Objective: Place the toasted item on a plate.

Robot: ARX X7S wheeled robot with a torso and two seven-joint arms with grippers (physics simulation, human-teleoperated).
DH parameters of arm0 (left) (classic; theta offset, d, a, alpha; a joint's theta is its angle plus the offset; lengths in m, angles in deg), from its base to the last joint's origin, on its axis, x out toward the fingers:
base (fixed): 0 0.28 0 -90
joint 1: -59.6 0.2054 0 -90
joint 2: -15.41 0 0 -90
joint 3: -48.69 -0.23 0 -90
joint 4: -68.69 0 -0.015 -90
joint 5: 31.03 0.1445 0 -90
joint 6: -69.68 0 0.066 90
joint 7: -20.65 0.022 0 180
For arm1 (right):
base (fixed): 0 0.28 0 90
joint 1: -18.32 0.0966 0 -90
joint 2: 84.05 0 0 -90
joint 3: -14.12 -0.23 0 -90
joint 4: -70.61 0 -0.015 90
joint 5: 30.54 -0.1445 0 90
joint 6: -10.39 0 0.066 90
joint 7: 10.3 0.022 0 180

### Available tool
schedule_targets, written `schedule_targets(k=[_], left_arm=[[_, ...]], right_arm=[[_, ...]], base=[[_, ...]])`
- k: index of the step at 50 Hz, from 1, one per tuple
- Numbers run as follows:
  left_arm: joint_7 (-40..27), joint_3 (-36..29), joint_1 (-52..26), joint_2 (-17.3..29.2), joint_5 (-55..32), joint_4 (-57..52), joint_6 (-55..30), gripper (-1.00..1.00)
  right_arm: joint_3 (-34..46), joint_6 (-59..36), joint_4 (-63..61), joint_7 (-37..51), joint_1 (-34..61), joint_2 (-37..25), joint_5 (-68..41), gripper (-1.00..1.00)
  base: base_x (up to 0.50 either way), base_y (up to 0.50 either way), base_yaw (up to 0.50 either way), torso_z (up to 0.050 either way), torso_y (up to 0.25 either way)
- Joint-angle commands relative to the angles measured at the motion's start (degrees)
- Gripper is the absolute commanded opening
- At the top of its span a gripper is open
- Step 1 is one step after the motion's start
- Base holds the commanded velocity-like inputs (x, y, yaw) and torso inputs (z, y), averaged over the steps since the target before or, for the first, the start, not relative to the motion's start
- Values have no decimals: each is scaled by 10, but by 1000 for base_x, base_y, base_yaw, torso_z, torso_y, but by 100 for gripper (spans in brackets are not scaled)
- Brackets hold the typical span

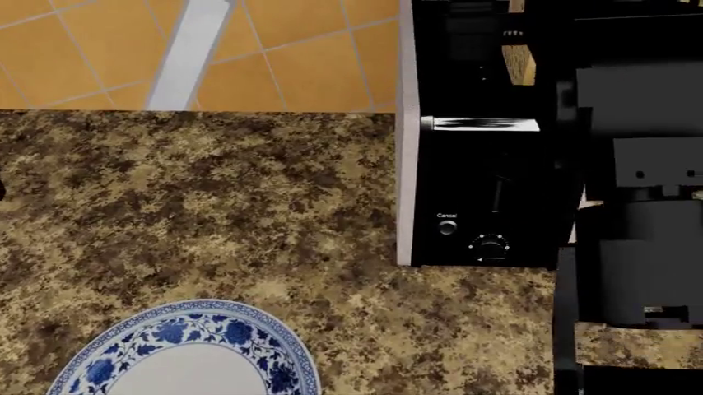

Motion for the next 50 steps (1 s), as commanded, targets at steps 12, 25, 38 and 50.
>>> schedule_targets(k=[12,25,38,50], left_arm=[[-1,-2,4,2,-5,2,2,100],[-4,1,10,4,-9,-3,0,100],[-7,3,5,4,-14,-5,-6,100],[-8,2,1,6,-18,-8,-10,100]], right_arm=[[21,186,298,-33,78,46,30,100],[0,182,298,-29,58,47,56,100],[-28,182,299,-29,58,51,83,-100],[-37,185,298,-33,70,44,99,-100]], base=[[0,0,0,0,0],[0,0,0,0,0],[0,0,0,0,0],[0,0,0,0,0]])
